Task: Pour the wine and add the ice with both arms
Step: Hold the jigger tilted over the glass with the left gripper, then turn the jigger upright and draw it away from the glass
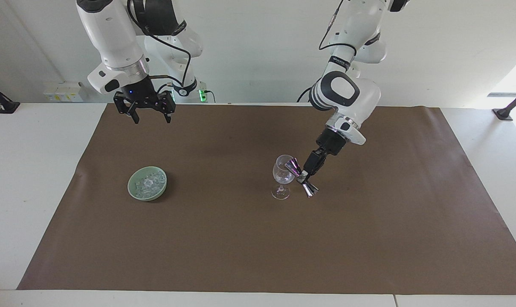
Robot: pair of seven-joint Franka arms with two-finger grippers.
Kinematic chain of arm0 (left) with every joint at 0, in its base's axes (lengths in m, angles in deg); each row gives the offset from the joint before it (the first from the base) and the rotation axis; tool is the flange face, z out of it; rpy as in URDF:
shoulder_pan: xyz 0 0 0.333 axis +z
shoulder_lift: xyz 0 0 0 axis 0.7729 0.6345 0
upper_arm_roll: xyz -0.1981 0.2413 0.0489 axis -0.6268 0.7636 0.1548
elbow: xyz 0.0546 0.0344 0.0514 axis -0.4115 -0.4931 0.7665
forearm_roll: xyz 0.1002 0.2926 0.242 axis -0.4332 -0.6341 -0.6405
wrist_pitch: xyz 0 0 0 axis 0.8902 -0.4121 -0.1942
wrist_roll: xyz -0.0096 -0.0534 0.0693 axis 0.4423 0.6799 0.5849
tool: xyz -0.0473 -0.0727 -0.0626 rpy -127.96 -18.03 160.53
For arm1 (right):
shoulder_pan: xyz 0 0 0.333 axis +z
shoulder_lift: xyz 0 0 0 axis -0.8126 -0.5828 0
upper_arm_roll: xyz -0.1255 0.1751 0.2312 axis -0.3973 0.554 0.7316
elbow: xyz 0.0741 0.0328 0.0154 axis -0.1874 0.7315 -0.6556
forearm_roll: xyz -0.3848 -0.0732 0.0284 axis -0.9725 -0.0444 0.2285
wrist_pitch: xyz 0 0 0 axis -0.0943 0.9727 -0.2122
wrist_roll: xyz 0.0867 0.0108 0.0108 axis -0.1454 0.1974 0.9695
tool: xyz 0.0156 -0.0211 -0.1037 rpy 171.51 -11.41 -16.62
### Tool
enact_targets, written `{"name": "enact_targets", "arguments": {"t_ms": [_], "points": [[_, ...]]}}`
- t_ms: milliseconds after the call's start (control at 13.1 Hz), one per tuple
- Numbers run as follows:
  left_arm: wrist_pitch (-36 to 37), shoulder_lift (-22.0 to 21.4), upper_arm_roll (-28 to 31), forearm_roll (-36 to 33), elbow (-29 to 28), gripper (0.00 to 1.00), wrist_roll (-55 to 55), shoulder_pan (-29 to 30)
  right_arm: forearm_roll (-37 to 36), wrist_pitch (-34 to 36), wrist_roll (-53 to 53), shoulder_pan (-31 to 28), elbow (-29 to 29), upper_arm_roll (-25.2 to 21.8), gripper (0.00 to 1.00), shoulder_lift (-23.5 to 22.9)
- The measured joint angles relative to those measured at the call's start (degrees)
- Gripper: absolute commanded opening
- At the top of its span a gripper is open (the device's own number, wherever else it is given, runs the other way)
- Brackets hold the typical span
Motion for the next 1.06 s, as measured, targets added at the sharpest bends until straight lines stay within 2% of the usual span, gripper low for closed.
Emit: {"name": "enact_targets", "arguments": {"t_ms": [609,1065], "points": [[0.2,-1.1,0.6,0.0,-0.1,0.0,23.6,0.1,0.0,0.0,0.0,-0.1,0.0,0.0,1.0,0.0],[2.0,-2.9,1.2,0.0,-1.1,0.0,41.1,2.5,0.0,0.0,0.0,-0.7,0.0,-0.2,1.0,0.0]]}}
